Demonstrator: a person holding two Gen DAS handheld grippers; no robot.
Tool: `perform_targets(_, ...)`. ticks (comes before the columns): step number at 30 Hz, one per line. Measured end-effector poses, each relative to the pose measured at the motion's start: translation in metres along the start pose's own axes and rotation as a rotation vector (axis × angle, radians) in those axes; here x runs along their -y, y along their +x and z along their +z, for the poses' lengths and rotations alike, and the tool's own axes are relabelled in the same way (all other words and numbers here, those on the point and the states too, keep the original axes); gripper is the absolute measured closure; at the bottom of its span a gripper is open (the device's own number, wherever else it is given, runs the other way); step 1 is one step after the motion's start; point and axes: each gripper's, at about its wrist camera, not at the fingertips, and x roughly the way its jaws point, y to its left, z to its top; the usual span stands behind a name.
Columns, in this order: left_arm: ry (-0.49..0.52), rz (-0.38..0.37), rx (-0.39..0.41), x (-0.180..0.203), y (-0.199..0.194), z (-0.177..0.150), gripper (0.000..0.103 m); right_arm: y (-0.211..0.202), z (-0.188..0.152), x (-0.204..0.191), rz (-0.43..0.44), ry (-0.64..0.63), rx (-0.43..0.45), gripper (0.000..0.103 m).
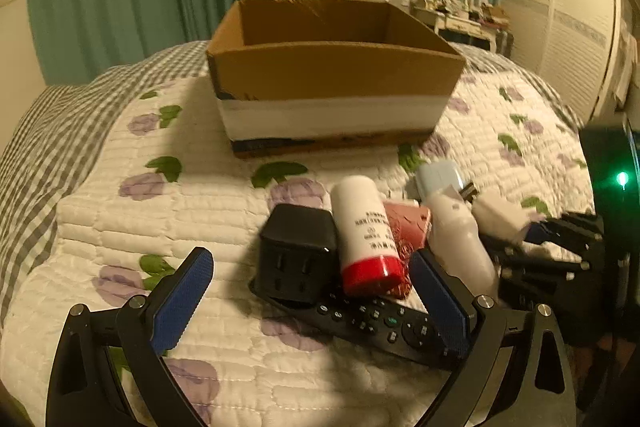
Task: Organize rigid objects
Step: 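Grasp the red-capped white bottle with left tool while right tool grasps white charger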
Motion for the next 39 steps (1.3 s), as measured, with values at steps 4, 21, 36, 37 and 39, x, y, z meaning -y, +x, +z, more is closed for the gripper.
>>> perform_targets(4,0.002,-0.037,-0.004,0.006,-0.003,-0.002,0.004,-0.004,-0.001,0.002,0.018,0.021,0.029,0.075)
perform_targets(21,0.121,-0.050,-0.028,0.046,0.021,0.016,0.043,-0.031,-0.004,0.023,0.059,0.142,0.095,0.076)
perform_targets(36,0.092,-0.163,-0.114,0.047,0.031,0.005,0.067,-0.029,-0.007,0.021,0.055,0.130,0.089,0.076)
perform_targets(37,0.091,-0.155,-0.111,0.047,0.029,0.005,0.067,-0.030,-0.007,0.021,0.054,0.130,0.093,0.076)
perform_targets(39,0.081,-0.148,-0.102,0.046,0.022,0.008,0.067,-0.034,-0.008,0.023,0.056,0.132,0.098,0.076)
